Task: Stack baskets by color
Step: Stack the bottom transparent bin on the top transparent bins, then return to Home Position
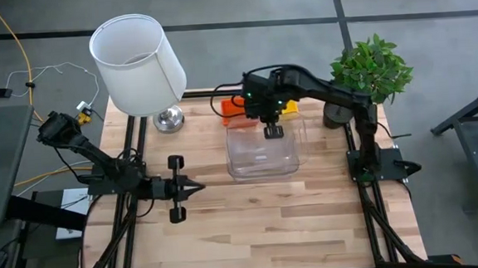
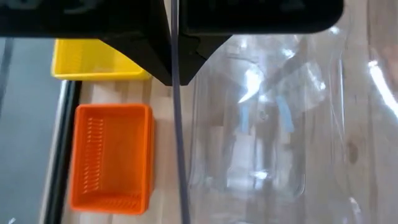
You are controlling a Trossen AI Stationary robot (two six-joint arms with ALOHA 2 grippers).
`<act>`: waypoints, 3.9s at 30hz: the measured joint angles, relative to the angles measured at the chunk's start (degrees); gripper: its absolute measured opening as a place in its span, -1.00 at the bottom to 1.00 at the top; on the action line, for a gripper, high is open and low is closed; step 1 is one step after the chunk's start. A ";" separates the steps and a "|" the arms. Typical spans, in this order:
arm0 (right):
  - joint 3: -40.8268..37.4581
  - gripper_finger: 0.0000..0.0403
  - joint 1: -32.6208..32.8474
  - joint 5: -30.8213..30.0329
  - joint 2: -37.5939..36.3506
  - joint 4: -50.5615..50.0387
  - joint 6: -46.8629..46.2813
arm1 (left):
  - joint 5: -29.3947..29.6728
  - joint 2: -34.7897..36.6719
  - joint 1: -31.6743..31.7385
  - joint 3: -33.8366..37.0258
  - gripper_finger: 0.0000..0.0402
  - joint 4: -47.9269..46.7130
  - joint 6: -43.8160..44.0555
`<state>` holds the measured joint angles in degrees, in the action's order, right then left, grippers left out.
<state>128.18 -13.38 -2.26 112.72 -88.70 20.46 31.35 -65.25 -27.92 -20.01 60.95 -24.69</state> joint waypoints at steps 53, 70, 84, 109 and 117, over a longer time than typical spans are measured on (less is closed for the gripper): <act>-7.61 -1.00 -2.78 10.81 2.89 -1.28 -1.12 | 0.85 -0.04 0.02 0.00 -1.00 0.08 0.00; -13.03 -1.00 -3.41 12.25 2.83 -1.33 -1.08 | 1.03 -0.04 0.02 0.00 -1.00 0.08 0.00; -14.75 -1.00 -5.01 14.77 2.83 4.44 -3.95 | 1.05 -0.04 0.01 0.00 -1.00 0.10 -1.04; -14.69 -0.24 -4.81 11.39 2.83 4.13 -8.58 | 1.44 -0.04 0.00 -0.02 -1.00 0.08 -1.03; -14.67 -0.09 -5.12 11.32 0.70 -0.76 -9.09 | 2.93 -0.07 0.00 -0.01 -1.00 -0.02 -1.03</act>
<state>113.51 -18.50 9.06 113.42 -89.46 11.37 34.28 -65.32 -27.92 -20.02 60.94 -25.71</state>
